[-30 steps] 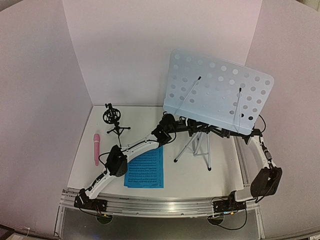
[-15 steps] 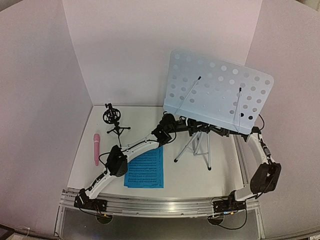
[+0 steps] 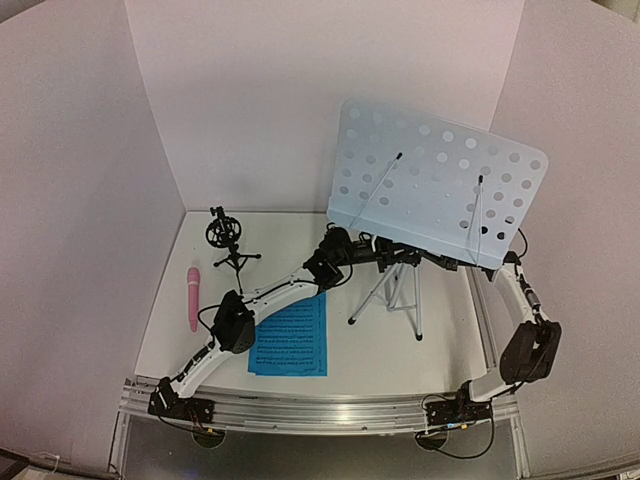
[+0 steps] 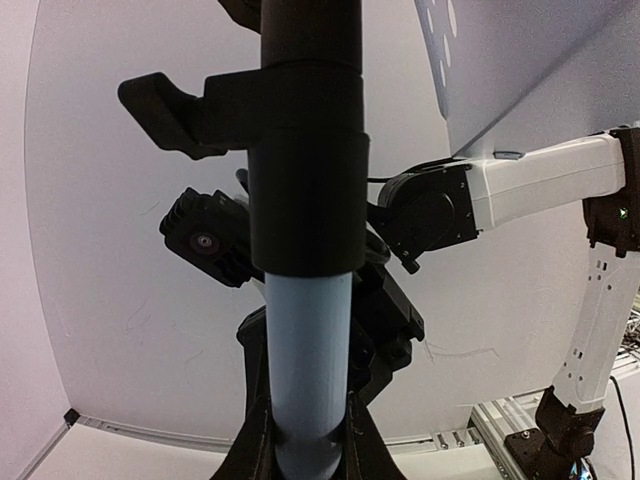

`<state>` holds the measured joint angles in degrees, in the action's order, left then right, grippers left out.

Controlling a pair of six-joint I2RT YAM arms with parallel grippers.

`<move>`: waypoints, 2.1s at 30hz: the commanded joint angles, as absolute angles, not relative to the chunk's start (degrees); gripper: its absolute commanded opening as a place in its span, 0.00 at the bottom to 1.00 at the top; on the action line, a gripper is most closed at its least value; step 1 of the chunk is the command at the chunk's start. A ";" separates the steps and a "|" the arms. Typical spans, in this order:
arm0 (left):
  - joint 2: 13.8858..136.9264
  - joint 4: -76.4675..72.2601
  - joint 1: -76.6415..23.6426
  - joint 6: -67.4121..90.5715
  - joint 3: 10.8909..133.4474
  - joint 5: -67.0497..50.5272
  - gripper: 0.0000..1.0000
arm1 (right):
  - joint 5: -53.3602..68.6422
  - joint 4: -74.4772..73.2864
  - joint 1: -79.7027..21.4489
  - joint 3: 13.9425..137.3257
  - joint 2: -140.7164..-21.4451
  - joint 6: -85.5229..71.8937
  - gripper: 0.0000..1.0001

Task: Set up the instrument practice props

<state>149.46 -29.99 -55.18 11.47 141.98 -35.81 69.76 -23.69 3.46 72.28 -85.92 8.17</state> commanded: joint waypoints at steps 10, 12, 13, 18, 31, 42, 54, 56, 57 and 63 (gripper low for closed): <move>149.38 -33.94 -55.20 5.45 143.26 -32.34 0.00 | 70.00 -27.07 2.54 68.12 -84.40 -26.52 0.00; 149.15 -34.42 -55.20 5.45 142.63 -32.35 0.00 | 71.11 -27.22 2.52 67.60 -85.48 -34.12 0.00; 149.04 -34.90 -55.21 5.47 142.21 -32.17 0.00 | 70.76 -27.27 2.51 67.02 -85.36 -36.44 0.00; 148.87 -36.86 -55.20 5.80 140.62 -31.60 0.00 | 70.95 -27.33 2.55 66.11 -84.68 -46.94 0.00; 148.70 -37.48 -55.15 5.12 139.85 -31.47 0.00 | 69.93 -28.12 0.30 65.31 -83.16 -58.85 0.00; 147.60 -37.11 -54.83 5.61 138.38 -31.85 0.00 | 56.65 -50.32 1.94 77.57 -85.39 -33.49 0.50; 146.48 -37.38 -54.38 6.94 136.68 -33.03 0.00 | 59.51 -52.93 5.78 81.96 -85.53 -6.37 0.54; 146.51 -37.39 -54.33 7.09 136.61 -33.45 0.00 | 58.21 -52.49 5.85 82.51 -84.12 -1.86 0.55; 146.51 -37.45 -54.32 7.16 136.64 -33.65 0.00 | 57.89 -51.94 5.87 82.86 -84.06 -0.86 0.56; 146.49 -37.43 -53.94 8.71 136.85 -34.63 0.00 | 54.87 -38.19 6.35 76.81 -84.09 2.35 0.56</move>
